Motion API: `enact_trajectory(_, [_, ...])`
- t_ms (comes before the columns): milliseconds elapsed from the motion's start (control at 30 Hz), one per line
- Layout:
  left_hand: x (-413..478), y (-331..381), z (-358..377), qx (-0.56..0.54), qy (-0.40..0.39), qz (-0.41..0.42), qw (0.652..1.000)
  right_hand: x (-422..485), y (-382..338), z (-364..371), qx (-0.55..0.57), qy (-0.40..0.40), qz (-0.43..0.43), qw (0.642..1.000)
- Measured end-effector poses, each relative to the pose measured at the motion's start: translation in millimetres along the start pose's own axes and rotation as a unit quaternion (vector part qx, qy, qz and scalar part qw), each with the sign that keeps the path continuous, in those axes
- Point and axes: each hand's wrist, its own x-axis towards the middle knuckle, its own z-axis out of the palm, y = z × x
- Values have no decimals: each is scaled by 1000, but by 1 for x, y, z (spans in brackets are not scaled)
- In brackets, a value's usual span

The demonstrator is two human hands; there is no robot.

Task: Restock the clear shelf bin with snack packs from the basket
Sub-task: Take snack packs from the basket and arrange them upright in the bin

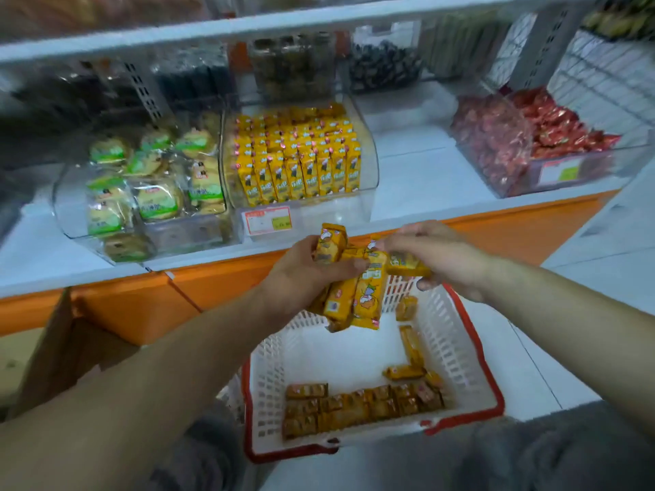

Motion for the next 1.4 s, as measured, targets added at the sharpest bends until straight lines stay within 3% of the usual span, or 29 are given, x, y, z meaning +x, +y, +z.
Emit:
enact_trajectory(233, [-29, 20, 20, -154, 89, 30, 984, -36, -23, 49, 197, 117, -50, 972])
enact_trajectory(367, [-22, 15, 22, -169, 87, 25, 982, -25, -20, 71, 194, 169, -68, 964])
enact_trajectory(467, [-11, 18, 15, -165, 91, 29, 982, -14, -24, 72, 199, 162, -69, 964])
enact_trajectory(567, [-1, 27, 2, -138, 85, 51, 985, -1, -28, 64, 280, 116, -53, 951])
enact_trajectory(767, [2, 44, -37, -88, 144, 81, 982, 8, -28, 51, 308, 63, -82, 946])
enact_trajectory(967, [-7, 55, -62, -67, 179, 117, 974, 10, -34, 48, 335, 110, -79, 933])
enact_trajectory(1100, [-14, 60, -71, -59, 176, 120, 975, 12, -44, 36, 261, 128, -88, 953])
enact_trajectory(1200, [-15, 61, -75, -58, 170, 115, 977, 23, -60, 25, 237, 124, -96, 959])
enact_trajectory(1400, [-8, 62, -76, -57, 164, 110, 979, 35, -69, 24, 320, 77, -98, 939])
